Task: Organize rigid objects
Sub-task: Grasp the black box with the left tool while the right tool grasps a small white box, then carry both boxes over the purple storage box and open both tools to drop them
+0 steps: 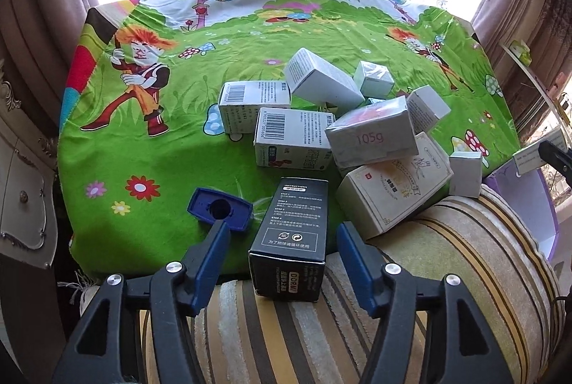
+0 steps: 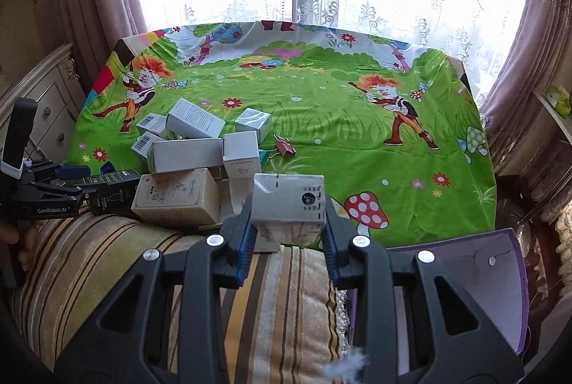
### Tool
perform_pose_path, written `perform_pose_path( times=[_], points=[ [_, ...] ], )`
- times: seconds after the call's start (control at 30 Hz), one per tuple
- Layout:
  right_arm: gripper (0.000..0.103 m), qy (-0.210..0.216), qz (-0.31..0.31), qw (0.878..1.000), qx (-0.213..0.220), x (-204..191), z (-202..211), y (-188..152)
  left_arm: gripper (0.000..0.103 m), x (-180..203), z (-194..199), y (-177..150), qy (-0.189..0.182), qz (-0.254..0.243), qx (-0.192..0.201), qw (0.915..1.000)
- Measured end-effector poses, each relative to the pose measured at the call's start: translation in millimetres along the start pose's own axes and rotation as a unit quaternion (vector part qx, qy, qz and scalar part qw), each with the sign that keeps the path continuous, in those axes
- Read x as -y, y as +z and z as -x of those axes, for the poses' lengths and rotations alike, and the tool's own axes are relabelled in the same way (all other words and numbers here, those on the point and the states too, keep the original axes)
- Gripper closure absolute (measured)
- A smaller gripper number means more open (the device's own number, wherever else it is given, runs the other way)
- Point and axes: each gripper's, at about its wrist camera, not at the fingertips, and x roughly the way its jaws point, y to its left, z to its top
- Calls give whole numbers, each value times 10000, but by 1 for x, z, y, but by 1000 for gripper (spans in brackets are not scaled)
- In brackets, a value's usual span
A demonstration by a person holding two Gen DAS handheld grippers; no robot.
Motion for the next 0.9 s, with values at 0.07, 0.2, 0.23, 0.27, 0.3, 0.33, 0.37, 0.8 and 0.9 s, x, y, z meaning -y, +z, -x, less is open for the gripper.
perform_pose_path(
  times=[0.07, 0.2, 0.23, 0.27, 0.3, 0.33, 0.37, 0.8, 0.9],
  points=[
    [66, -71, -72, 9999, -40, 9, 4, -8, 40, 2, -5, 0, 3, -38, -96, 9999],
    [66, -163, -278, 9994, -155, 28, 10, -24, 58, 0, -5, -3, 13, 41, -124, 9999],
    [66, -180, -340, 9991, -177, 32, 11, -28, 61, -1, -3, -4, -3, 85, -106, 9999],
    [66, -214, -391, 9988, -185, 37, 13, -31, 63, -1, 0, -5, -18, 115, -87, 9999],
    [66, -246, -437, 9986, -184, 41, 16, -34, 63, -1, 4, -7, -3, 151, -51, 9999],
    [66, -269, -481, 9983, -172, 45, 19, -36, 63, -1, 9, -9, 40, 213, 18, 9998],
    [66, -297, -520, 9981, -159, 49, 22, -38, 63, -2, 15, -12, 74, 293, 106, 9995],
    [66, -650, -994, 9923, -344, 101, 39, -77, 63, 99, 78, -37, -1406, -92, 763, 9871],
    [66, -750, -1108, 9901, -416, 113, 41, -88, 63, 136, 73, -33, -1832, -301, 613, 9807]
  ],
)
